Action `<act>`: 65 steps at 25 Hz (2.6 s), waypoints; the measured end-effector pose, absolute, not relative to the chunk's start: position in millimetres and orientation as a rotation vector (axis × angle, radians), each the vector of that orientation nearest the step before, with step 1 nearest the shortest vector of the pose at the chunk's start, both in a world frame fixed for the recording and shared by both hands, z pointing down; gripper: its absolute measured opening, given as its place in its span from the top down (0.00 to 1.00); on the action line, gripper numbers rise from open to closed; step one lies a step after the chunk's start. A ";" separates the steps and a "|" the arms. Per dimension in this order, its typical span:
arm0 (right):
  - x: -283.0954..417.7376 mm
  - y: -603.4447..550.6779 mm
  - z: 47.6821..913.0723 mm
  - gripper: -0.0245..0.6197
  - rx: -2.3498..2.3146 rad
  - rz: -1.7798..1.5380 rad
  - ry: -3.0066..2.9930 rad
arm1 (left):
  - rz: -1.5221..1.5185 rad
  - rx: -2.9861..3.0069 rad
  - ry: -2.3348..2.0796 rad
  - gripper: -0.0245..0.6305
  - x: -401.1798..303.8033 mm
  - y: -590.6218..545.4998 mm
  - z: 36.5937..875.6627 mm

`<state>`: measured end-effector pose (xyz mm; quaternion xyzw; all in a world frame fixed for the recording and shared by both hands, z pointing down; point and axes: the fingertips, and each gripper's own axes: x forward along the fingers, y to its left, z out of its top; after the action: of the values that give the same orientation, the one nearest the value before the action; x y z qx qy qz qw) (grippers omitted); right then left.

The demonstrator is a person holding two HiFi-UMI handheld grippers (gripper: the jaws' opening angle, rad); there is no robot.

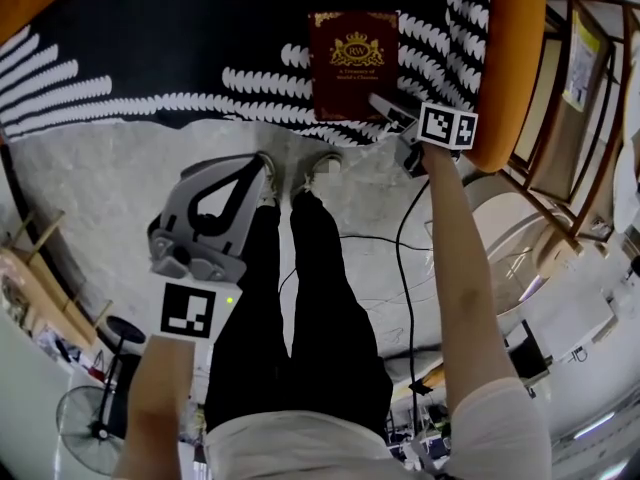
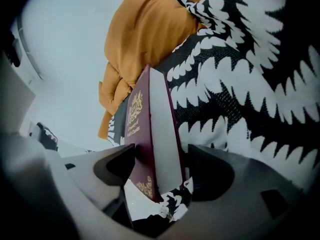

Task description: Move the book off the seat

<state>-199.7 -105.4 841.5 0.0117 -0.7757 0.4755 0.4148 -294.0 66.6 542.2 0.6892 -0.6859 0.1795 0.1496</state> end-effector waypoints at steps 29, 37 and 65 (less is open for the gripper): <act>-190.1 -94.5 791.1 0.60 0.195 1.542 -2.016 | 0.475 2.003 -1.937 0.94 -295.6 78.0 540.3; -182.0 -67.3 798.4 0.61 0.248 1.555 -1.997 | 0.474 2.010 -1.915 0.94 -287.7 92.9 544.6; -160.6 -19.9 647.5 0.63 0.381 1.866 -2.266 | 0.499 2.192 -1.852 0.94 -267.3 137.2 484.6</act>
<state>-160.6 -19.9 647.5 0.1280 -0.7624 0.6278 0.0905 -267.3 137.2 484.6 0.7477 -0.6317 0.1703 0.1139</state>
